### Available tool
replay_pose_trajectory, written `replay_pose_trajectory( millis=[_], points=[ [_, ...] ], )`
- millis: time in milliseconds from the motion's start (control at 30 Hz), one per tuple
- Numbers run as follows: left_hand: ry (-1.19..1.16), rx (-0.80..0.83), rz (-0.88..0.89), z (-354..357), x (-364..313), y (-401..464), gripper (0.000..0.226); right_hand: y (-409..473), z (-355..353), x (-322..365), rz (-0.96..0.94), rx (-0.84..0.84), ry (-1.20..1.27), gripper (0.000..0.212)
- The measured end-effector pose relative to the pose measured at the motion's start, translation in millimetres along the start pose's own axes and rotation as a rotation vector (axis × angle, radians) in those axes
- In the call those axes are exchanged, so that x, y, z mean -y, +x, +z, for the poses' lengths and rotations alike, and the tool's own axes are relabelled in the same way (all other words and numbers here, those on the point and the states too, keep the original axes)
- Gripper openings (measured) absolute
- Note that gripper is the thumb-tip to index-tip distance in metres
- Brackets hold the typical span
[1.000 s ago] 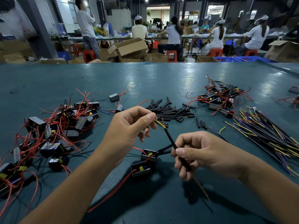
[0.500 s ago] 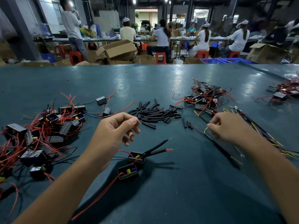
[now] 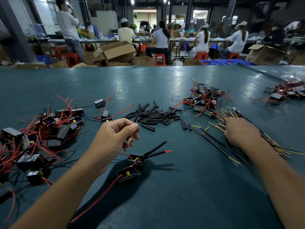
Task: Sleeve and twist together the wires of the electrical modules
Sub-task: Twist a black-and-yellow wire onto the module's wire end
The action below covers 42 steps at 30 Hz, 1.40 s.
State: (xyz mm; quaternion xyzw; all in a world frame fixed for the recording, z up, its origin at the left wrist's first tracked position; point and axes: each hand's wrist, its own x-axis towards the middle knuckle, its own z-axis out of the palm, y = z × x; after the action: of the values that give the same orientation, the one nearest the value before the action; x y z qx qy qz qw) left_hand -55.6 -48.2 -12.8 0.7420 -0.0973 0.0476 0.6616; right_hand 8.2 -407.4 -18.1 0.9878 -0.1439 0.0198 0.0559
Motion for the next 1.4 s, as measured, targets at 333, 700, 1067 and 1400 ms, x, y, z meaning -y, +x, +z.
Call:
replay_pose_trajectory(
  millis=[333,700,1067,1400],
  points=[
    [0.069,0.033,0.030,2.9,-1.2,-2.0,0.022,-6.7,-21.1,9.5,-0.083,-0.441,0.471,0.009],
    [-0.003,0.258,0.056,11.7,-17.1,-15.7,0.013,-92.3,-53.9,94.6,-0.304,0.464,2.168,0.015],
    [0.128,0.600,0.021,25.0,-26.0,-30.6,0.012,-115.4,-49.9,123.5,-0.149,0.422,2.501,0.014],
    [0.136,0.667,-0.027,25.4,-30.1,-35.0,0.009,-113.0,-46.8,121.3,-0.152,0.361,2.525,0.012]
  ],
)
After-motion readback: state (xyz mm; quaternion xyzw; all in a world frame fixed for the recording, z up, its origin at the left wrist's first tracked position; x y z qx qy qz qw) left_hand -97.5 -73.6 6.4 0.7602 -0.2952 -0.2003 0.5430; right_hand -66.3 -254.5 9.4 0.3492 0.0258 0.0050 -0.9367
